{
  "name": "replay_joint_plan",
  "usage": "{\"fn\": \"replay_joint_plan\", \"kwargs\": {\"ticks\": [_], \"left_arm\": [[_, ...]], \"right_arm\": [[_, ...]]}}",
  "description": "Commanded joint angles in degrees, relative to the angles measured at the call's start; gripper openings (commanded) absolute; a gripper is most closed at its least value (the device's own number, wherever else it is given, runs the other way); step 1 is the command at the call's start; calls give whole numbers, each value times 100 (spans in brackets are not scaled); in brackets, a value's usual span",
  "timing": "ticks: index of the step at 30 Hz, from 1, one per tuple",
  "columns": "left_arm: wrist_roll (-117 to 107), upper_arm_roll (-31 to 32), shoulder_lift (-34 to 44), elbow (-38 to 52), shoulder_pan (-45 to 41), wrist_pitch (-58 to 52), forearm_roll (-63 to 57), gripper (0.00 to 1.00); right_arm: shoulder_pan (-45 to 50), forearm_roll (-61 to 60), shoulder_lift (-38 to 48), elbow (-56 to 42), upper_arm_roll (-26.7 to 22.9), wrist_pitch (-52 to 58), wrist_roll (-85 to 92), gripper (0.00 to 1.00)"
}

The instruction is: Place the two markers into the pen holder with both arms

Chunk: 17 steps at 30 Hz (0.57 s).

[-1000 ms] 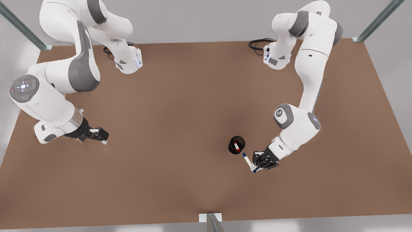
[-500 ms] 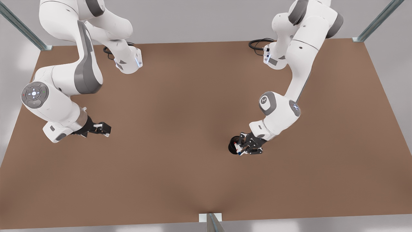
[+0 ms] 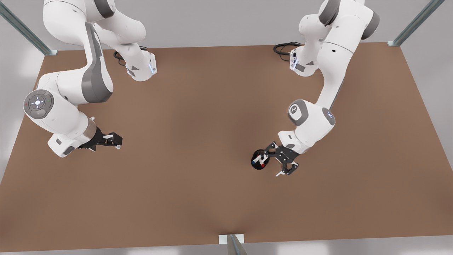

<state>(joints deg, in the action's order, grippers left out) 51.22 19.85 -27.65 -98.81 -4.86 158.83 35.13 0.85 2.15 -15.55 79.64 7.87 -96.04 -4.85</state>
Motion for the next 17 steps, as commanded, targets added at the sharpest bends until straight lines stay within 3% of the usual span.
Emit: {"fn": "replay_joint_plan", "kwargs": {"ticks": [1, 2, 5, 8, 11, 17], "left_arm": [[-1267, -156, 5, 720, 485, -1095, -102, 100], [-2964, -771, -144, 1643, 530, -2748, -1162, 100], [-4305, -1334, 145, 2479, 750, -6380, -3169, 100], [-5360, -1484, 760, 2630, 741, -6971, -3276, 100], [-5377, -1555, 1657, 1848, 468, -6936, -3812, 100], [-5623, -1555, 1683, 1496, 477, -6813, -3768, 100]], "right_arm": [[-6, -4, 17, -45, 4, 6, 274, 100], [3, -4, 26, -45, 4, 6, 256, 100], [-14, -30, 26, -194, -49, 32, 282, 100], [-216, -30, 52, -493, -49, 674, 450, 100], [-173, -21, 43, -493, 4, 648, 89, 100], [-164, -39, 17, -493, 22, 639, 27, 100]]}}
